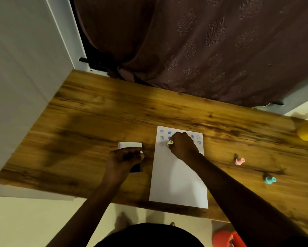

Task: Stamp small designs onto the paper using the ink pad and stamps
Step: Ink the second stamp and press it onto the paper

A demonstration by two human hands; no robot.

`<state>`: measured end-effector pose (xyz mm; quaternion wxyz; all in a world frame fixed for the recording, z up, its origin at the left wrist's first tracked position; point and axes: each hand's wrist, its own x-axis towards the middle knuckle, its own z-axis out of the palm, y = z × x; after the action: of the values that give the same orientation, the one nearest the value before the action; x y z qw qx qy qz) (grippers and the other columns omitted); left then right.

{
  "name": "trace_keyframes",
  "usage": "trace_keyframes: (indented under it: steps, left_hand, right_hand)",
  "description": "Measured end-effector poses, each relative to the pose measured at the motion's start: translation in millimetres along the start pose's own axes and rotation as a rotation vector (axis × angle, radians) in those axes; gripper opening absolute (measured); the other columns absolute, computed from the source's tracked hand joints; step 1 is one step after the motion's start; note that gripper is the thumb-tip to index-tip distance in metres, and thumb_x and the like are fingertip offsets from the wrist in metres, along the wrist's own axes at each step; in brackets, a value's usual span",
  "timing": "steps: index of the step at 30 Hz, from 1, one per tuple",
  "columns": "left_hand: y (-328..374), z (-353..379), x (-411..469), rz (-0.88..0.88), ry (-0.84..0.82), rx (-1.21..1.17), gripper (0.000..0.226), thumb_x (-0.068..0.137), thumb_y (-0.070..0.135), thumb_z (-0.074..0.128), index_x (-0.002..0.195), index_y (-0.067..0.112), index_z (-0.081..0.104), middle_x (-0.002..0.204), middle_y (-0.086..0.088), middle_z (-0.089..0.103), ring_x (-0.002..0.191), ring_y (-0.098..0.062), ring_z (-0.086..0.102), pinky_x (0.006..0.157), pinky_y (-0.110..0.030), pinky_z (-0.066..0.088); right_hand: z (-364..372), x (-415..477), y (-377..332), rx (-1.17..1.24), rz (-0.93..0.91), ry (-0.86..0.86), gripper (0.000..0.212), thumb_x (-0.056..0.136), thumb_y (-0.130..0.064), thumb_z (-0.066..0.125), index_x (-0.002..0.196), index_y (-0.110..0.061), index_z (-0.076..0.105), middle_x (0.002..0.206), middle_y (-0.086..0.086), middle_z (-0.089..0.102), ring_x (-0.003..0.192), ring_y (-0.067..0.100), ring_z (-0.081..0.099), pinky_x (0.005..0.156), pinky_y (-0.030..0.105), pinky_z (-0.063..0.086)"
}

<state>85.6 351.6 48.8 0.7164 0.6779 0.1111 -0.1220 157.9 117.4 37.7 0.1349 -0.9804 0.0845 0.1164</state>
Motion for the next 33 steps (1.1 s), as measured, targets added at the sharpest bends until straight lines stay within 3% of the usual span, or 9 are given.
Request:
trace_keyframes:
  steps: [4,6,8,11,16,21,26,28,33]
  left_hand:
    - [2.7,6.6,-5.0,0.000,-0.006,0.001,0.025,0.083,0.007,0.081,0.108,0.012,0.077,0.107,-0.007,0.079,0.101,-0.024,0.077,0.085,-0.039,0.064]
    - [4.6,11.8,-6.8,-0.002,-0.019,0.004,0.023,0.084,0.004,0.079,0.103,0.017,0.076,0.105,-0.011,0.078,0.098,-0.030,0.076,0.083,-0.048,0.065]
    - [5.2,19.6,-8.2,0.015,-0.032,0.018,0.024,0.084,0.004,0.080,0.099,0.023,0.077,0.102,-0.010,0.079,0.094,-0.033,0.076,0.079,-0.052,0.065]
    - [5.8,35.6,-10.1,0.027,-0.073,0.037,0.024,0.084,0.010,0.081,0.100,0.028,0.080,0.100,0.001,0.082,0.093,-0.021,0.078,0.072,-0.036,0.065]
    - [7.6,69.3,-12.1,0.022,-0.187,0.028,0.029,0.086,0.008,0.079,0.115,0.011,0.077,0.111,-0.005,0.080,0.098,-0.024,0.079,0.088,-0.041,0.063]
    - [12.6,101.5,-18.6,0.094,-0.284,0.020,0.037,0.086,0.005,0.078,0.122,0.012,0.074,0.129,-0.001,0.073,0.107,-0.024,0.076,0.080,-0.032,0.064]
    - [15.7,125.3,-24.1,0.152,-0.302,0.056,0.048,0.083,0.010,0.082,0.115,0.044,0.073,0.129,0.003,0.072,0.113,-0.022,0.073,0.089,-0.046,0.062]
    - [13.4,132.4,-24.5,0.143,-0.292,0.076,0.045,0.082,0.010,0.083,0.116,0.039,0.074,0.127,0.005,0.074,0.113,-0.023,0.073,0.093,-0.052,0.060]
    - [12.4,148.8,-28.8,0.192,-0.338,0.095,0.047,0.082,0.004,0.082,0.103,0.046,0.079,0.117,0.017,0.076,0.108,-0.012,0.074,0.088,-0.037,0.064]
  right_hand:
    - [-14.9,3.6,17.4,0.316,0.047,0.005,0.029,0.089,-0.031,0.075,0.101,-0.005,0.079,0.104,0.014,0.077,0.097,0.028,0.070,0.086,0.032,0.051]
    - [-24.4,-3.5,26.1,0.730,0.148,0.036,0.024,0.085,-0.022,0.079,0.093,0.001,0.078,0.084,0.014,0.074,0.081,0.029,0.067,0.078,0.039,0.054]
    - [-34.2,-17.2,34.8,1.168,0.239,0.001,0.021,0.084,-0.012,0.077,0.097,0.005,0.075,0.076,0.013,0.070,0.072,0.026,0.061,0.066,0.033,0.053]
    - [-41.2,-43.9,45.9,1.448,0.258,-0.127,0.026,0.088,-0.012,0.074,0.110,0.002,0.073,0.084,0.013,0.075,0.071,0.018,0.066,0.063,0.025,0.055]
    - [-38.5,-88.5,61.2,1.408,0.165,-0.165,0.029,0.090,-0.022,0.074,0.116,-0.009,0.071,0.099,0.017,0.077,0.077,0.018,0.072,0.072,0.028,0.058]
    - [-45.2,-117.2,73.7,1.202,0.062,-0.113,0.019,0.093,-0.018,0.070,0.110,-0.010,0.075,0.098,0.013,0.077,0.083,0.022,0.071,0.080,0.031,0.060]
    - [-56.2,-132.2,88.8,1.152,-0.023,-0.084,0.021,0.096,-0.014,0.066,0.113,-0.004,0.071,0.101,0.016,0.075,0.084,0.019,0.070,0.076,0.025,0.058]
    - [-59.0,-135.6,96.5,1.160,-0.033,-0.084,0.020,0.095,-0.015,0.067,0.112,-0.006,0.072,0.101,0.012,0.075,0.086,0.017,0.070,0.077,0.024,0.057]
    - [-63.0,-137.8,116.0,1.184,-0.056,-0.095,0.018,0.093,-0.011,0.068,0.110,-0.008,0.075,0.101,0.011,0.076,0.091,0.021,0.071,0.080,0.029,0.058]
